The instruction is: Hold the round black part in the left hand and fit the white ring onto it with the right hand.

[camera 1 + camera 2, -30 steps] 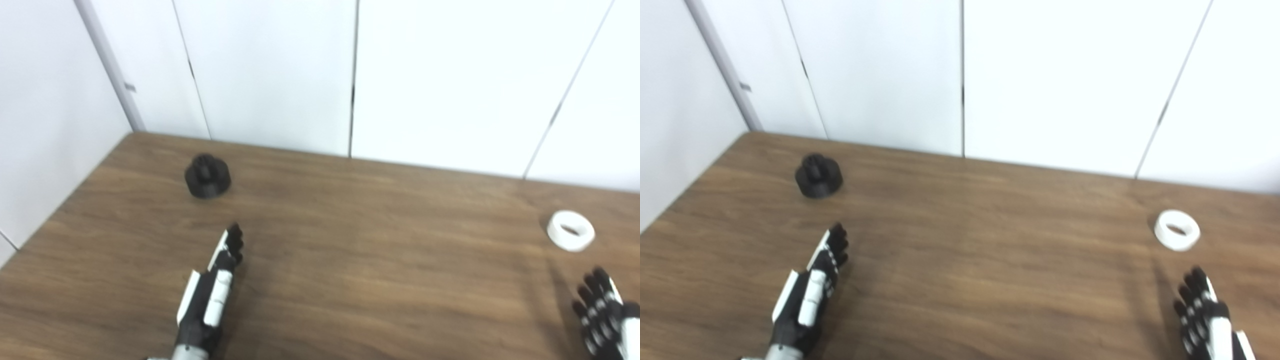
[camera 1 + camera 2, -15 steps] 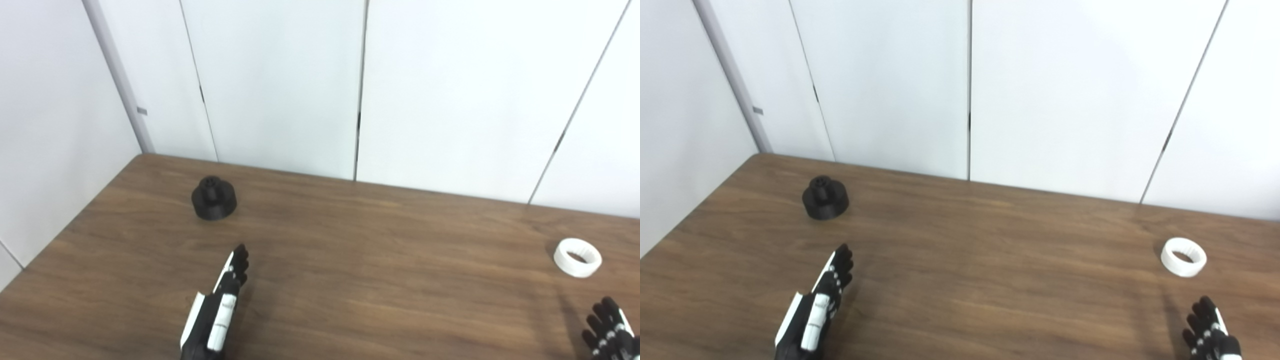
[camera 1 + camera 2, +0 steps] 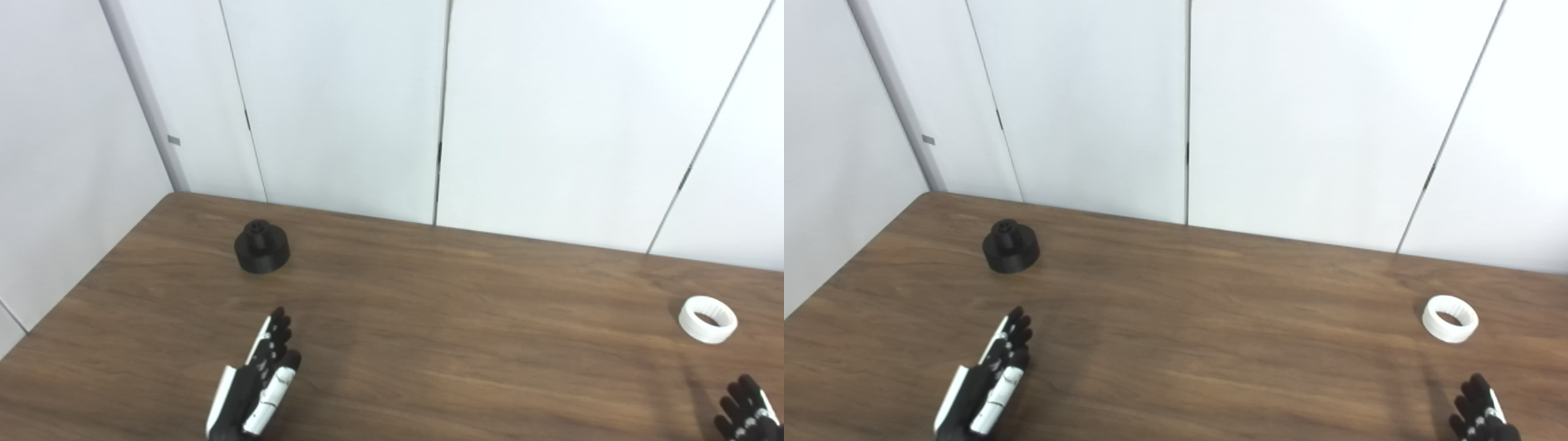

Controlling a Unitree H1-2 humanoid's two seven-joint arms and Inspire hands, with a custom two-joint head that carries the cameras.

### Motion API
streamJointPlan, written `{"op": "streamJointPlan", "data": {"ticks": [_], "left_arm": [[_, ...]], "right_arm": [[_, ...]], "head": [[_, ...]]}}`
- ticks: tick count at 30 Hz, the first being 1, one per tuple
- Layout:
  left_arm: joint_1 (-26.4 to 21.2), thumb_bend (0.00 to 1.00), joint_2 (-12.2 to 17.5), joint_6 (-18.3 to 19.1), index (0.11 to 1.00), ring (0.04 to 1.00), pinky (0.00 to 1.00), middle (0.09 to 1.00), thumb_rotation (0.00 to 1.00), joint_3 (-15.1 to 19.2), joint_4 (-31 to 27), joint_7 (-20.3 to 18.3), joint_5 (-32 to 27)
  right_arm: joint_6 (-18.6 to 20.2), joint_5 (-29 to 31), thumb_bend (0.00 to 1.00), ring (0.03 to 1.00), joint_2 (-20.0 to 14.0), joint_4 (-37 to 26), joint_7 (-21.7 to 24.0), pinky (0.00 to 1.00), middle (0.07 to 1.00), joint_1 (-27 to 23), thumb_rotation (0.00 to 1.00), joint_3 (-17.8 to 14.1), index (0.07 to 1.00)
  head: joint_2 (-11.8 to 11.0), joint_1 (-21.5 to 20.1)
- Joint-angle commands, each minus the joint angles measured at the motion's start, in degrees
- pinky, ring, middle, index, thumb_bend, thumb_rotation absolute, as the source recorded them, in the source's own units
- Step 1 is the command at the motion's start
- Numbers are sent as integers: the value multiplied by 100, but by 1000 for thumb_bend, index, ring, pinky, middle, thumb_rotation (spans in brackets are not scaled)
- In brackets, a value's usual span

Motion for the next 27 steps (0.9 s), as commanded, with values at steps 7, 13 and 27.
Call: {"op": "streamJointPlan", "data": {"ticks": [7,13,27], "left_arm": [[-352,820,387,948,970,938,916,951,535,477,-792,117,1091],[-665,917,894,1370,972,976,936,984,509,658,-806,46,1975],[-1411,1000,1688,1728,965,983,996,979,539,723,389,107,3554]], "right_arm": [[-196,12,622,1000,-20,-225,-15,1000,1000,-67,1000,-30,996],[-87,-102,676,1000,-28,-271,-96,1000,1000,-62,1000,-36,980],[-40,-8,682,1000,-20,-274,-108,1000,996,-74,1000,-82,970]], "head": [[27,98],[72,165],[137,117]]}}
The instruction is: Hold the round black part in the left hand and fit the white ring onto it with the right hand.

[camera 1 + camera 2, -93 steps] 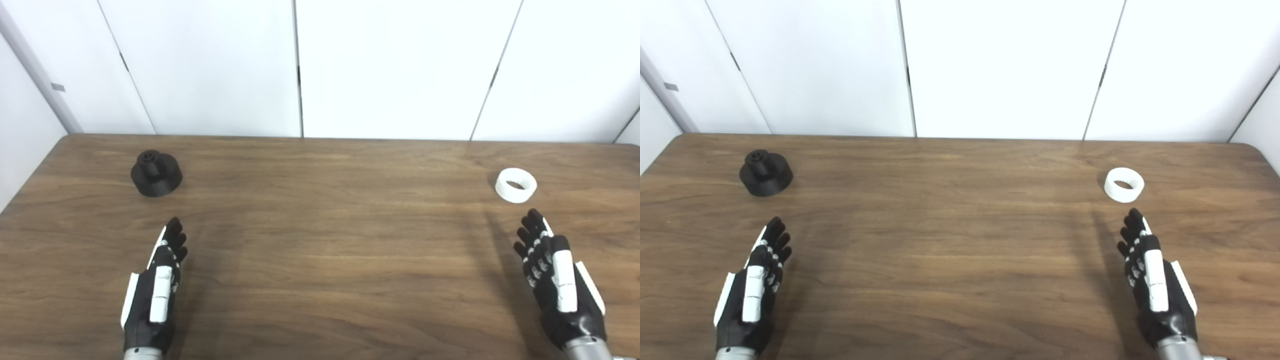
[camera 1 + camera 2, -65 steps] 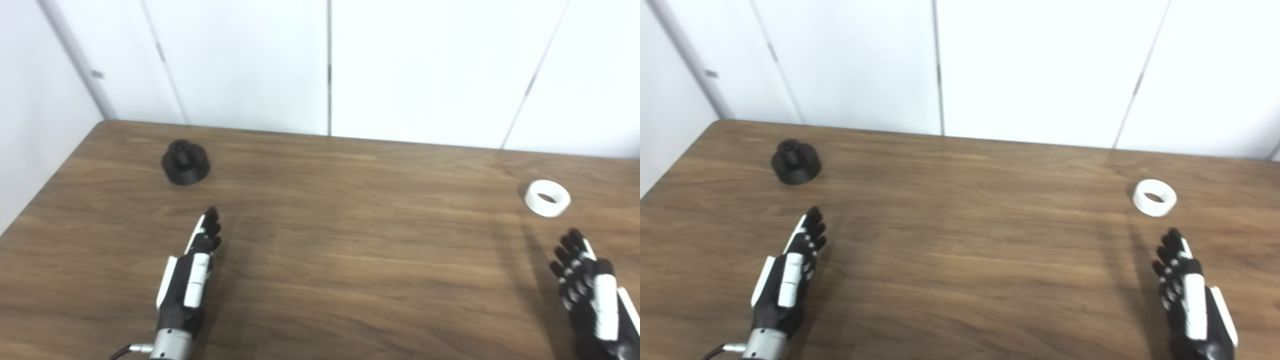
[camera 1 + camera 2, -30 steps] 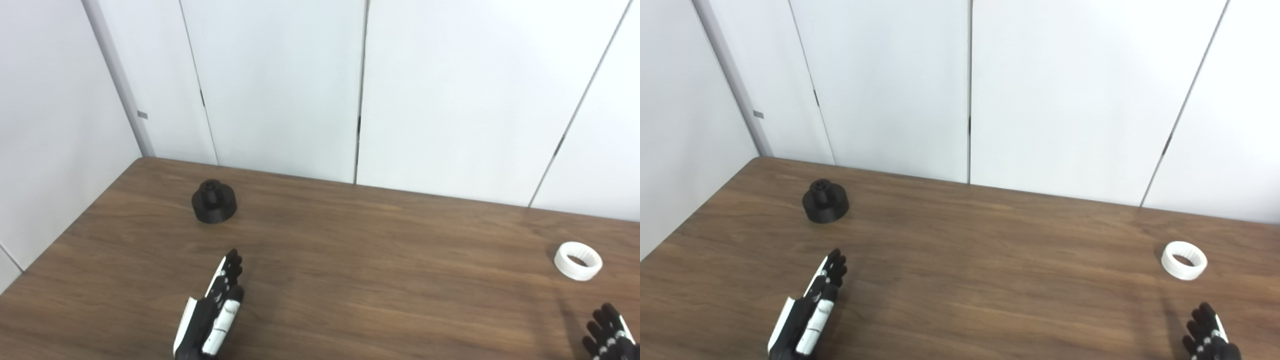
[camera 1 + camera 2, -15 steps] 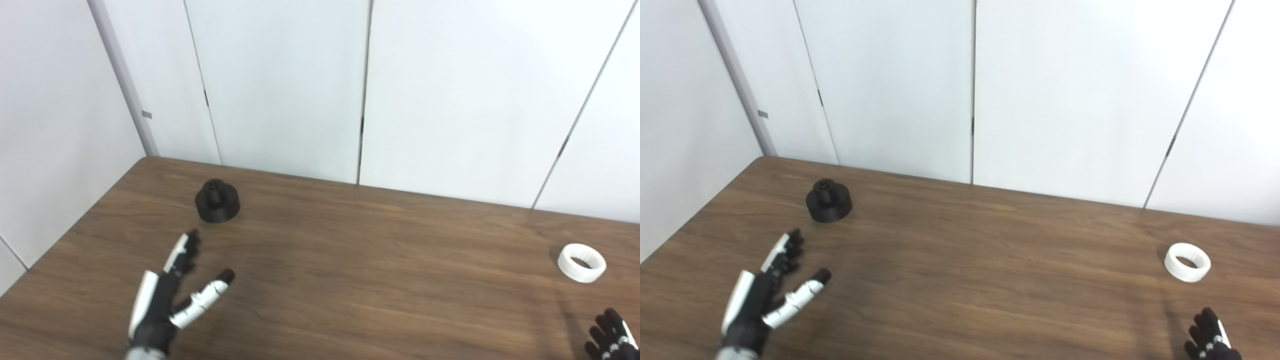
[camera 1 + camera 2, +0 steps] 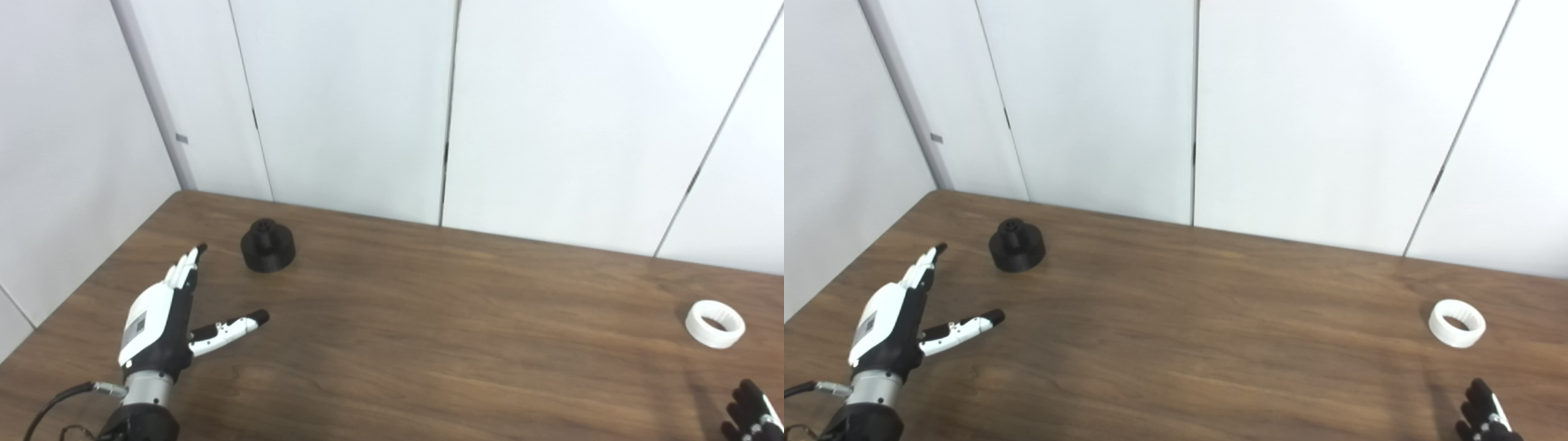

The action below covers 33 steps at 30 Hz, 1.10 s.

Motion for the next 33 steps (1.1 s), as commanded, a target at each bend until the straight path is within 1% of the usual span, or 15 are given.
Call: {"op": "streamJointPlan", "data": {"ticks": [1,5,9,12,14,18,19,26,30,33], "left_arm": [[-256,1000,291,-100,961,982,998,976,534,89,112,127,128],[-446,992,475,-175,938,978,1000,960,534,-27,550,180,259],[-717,1000,719,-117,935,990,1000,962,616,-257,1028,101,457],[-1012,1000,865,-73,942,995,1000,964,650,-431,1460,58,556],[-1228,1000,936,-56,943,994,1000,966,654,-546,1758,81,619],[-1630,1000,1055,-184,943,987,1000,966,691,-792,2366,227,762],[-1728,1000,1073,-182,945,988,1000,968,695,-849,2487,230,776],[-2271,1000,1144,64,952,999,1000,982,684,-1221,3010,70,850],[-2530,1000,1127,35,940,990,1000,974,673,-1332,3370,154,823],[-2685,1000,1102,-22,936,987,1000,969,682,-1350,3595,205,740]], "right_arm": [[-76,84,681,1000,-43,-235,-22,1000,997,-83,1000,-57,971],[-100,68,686,1000,-59,-249,-7,1000,997,-64,1000,-63,974],[-109,89,671,1000,-58,-249,2,1000,1000,-62,1000,-73,977],[-110,95,683,1000,-59,-246,6,1000,1000,-68,1000,-75,976],[-145,92,683,1000,-76,-215,27,1000,1000,-70,1000,-75,977],[-99,89,687,1000,-79,-254,21,1000,1000,-57,1000,-74,979],[-81,93,683,1000,-76,-272,16,1000,1000,-53,1000,-74,981],[-56,89,667,1000,-67,-306,15,1000,1000,-28,1000,-64,985],[-84,102,665,1000,-61,-295,26,1000,1000,-29,1000,-63,987],[-78,124,663,1000,-46,-318,25,1000,1000,-28,1000,-59,989]], "head": [[11,3],[28,7],[27,9],[27,9],[27,9],[27,9],[57,38],[55,8],[58,-1],[61,-22]]}}
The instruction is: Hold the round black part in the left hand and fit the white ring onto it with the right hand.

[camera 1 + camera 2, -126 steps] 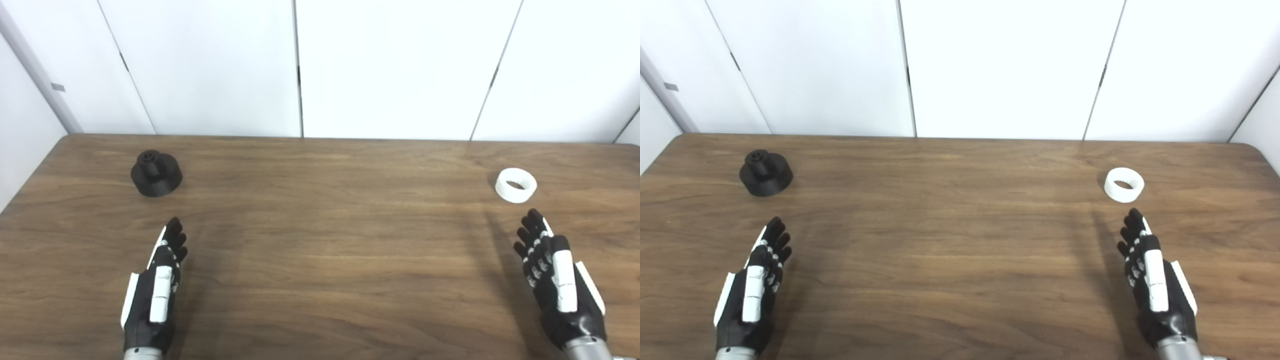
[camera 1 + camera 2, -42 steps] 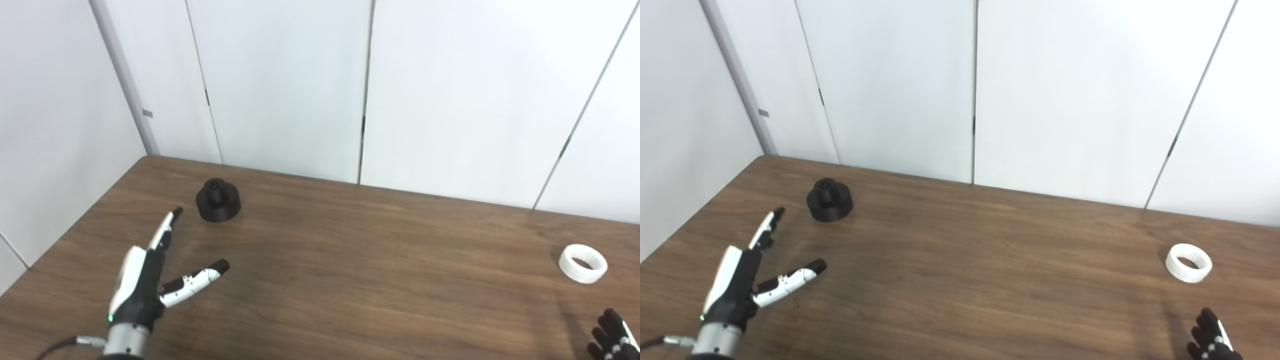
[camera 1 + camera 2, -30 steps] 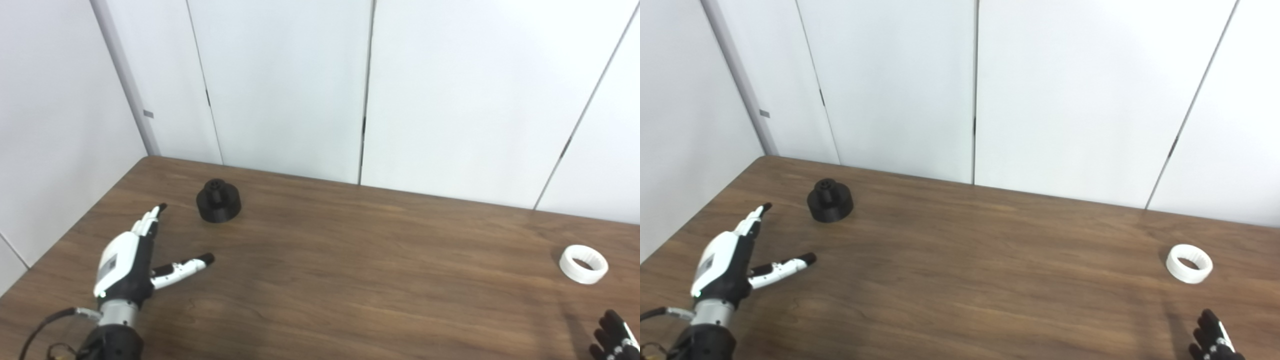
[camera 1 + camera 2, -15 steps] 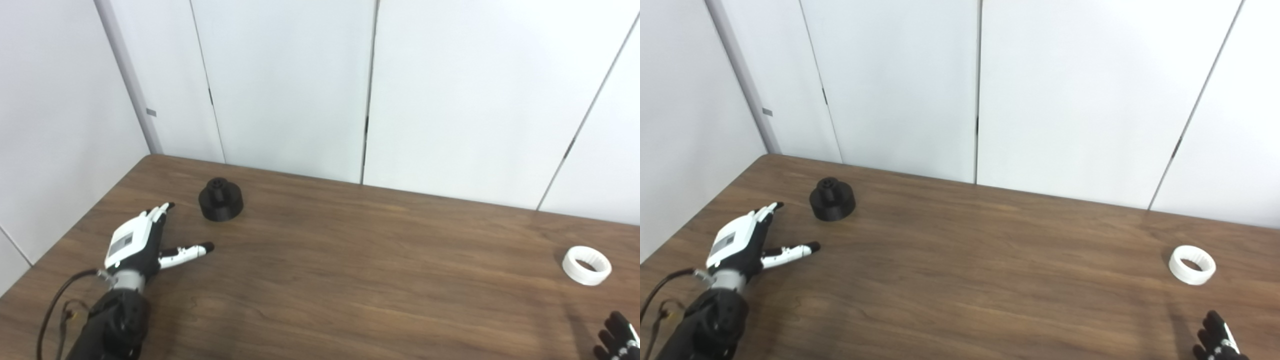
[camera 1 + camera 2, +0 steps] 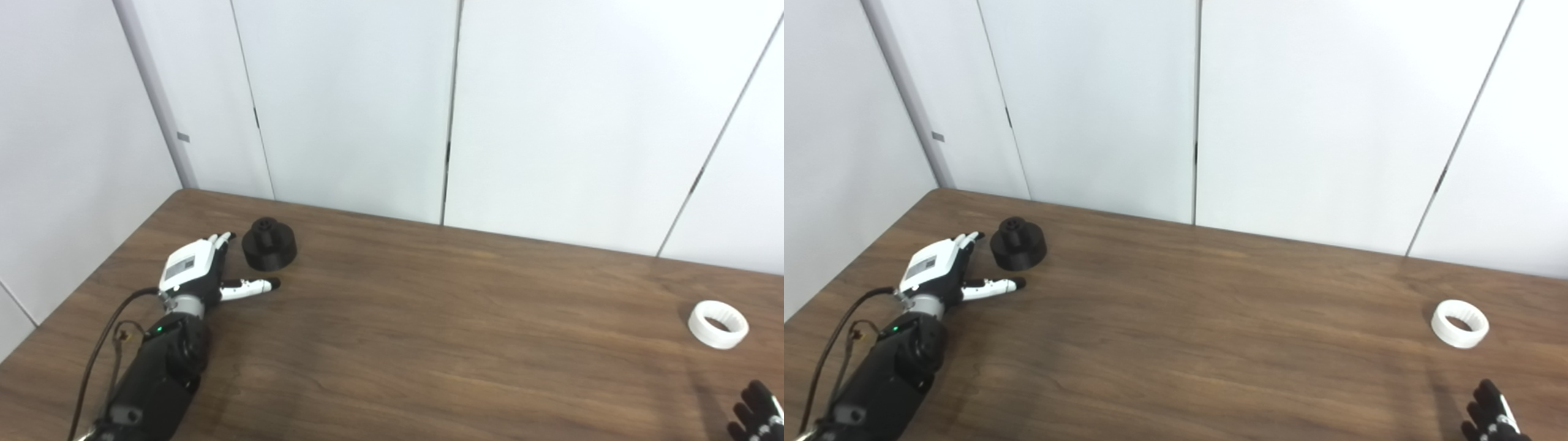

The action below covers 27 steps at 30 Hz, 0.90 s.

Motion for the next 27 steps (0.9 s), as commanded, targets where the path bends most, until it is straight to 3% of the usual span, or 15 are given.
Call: {"op": "streamJointPlan", "data": {"ticks": [1,7,27], "left_arm": [[-368,1000,190,-86,936,986,1000,968,683,41,48,215,-33],[-658,1000,159,-183,933,984,1000,960,692,-6,524,325,-171],[-1006,1000,96,-228,908,984,1000,954,639,-136,1202,494,-563]], "right_arm": [[-105,97,661,1000,-29,-214,17,1000,1000,-72,1000,-19,990],[11,174,652,1000,-28,-283,18,1000,1000,-52,1000,13,998],[-7,122,644,1000,-19,-291,-25,1000,1000,-27,1000,9,987]], "head": [[2,-12],[-5,-40],[-8,-65]]}}
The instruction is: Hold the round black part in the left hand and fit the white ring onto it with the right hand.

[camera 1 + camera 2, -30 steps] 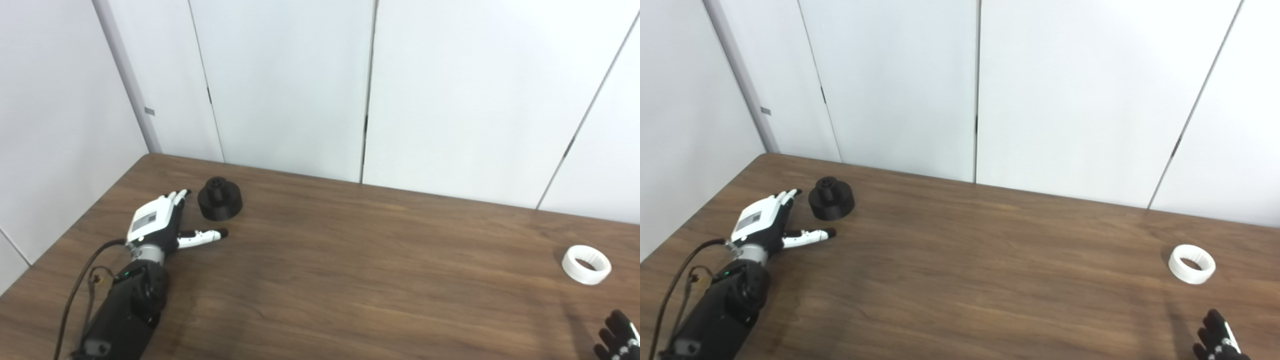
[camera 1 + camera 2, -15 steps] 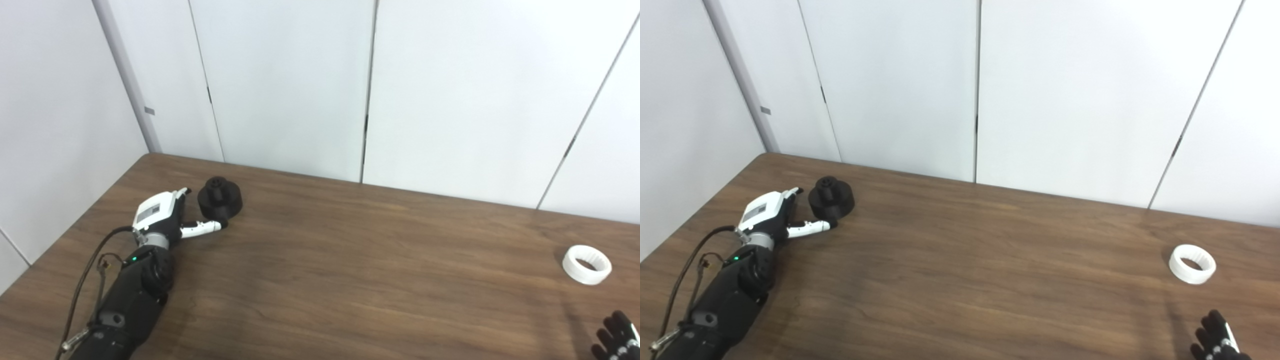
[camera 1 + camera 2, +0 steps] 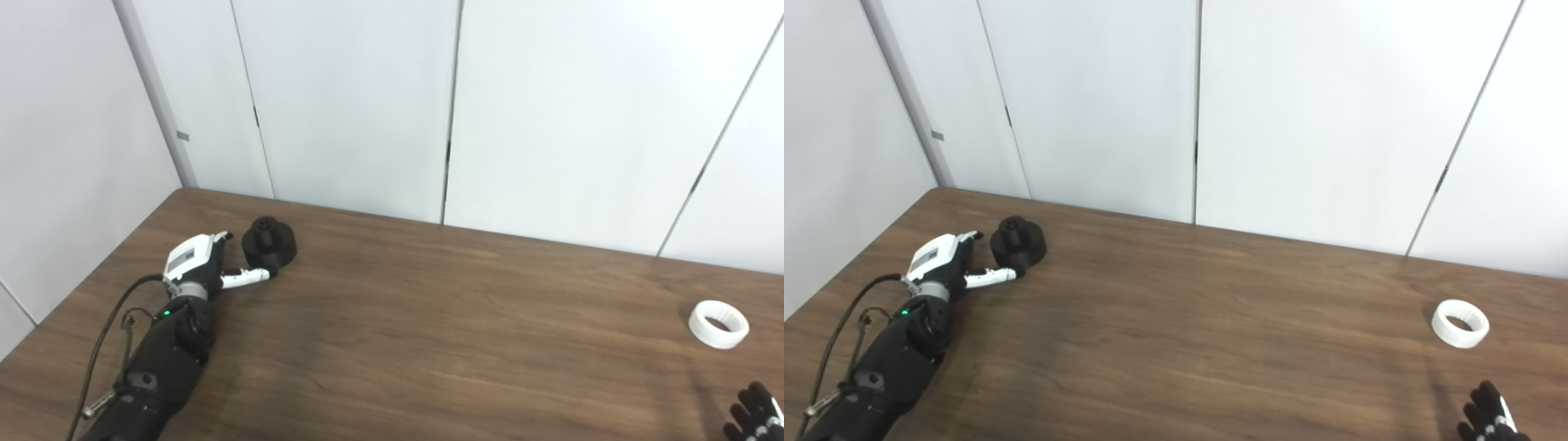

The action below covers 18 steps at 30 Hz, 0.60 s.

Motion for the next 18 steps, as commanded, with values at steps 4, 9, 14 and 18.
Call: {"op": "streamJointPlan", "data": {"ticks": [4,9,14,18], "left_arm": [[-347,1000,56,-231,901,993,1000,955,624,26,-36,218,-161],[-372,1000,-24,-293,876,991,1000,950,582,23,8,267,-304],[-410,1000,-122,-318,851,988,1000,941,583,11,44,394,-351],[-434,1000,-188,-320,845,993,1000,940,569,29,48,465,-417]], "right_arm": [[-76,36,634,1000,-35,-250,-15,1000,1000,-57,1000,-29,988],[-38,-19,641,1000,-38,-291,-46,1000,1000,-32,1000,-35,982],[-12,-41,650,1000,-32,-300,-57,1000,1000,-31,1000,-45,977],[10,-63,642,1000,-23,-332,-77,1000,1000,-21,1000,-46,975]], "head": [[19,-4],[42,-7],[42,-15],[42,-15]]}}
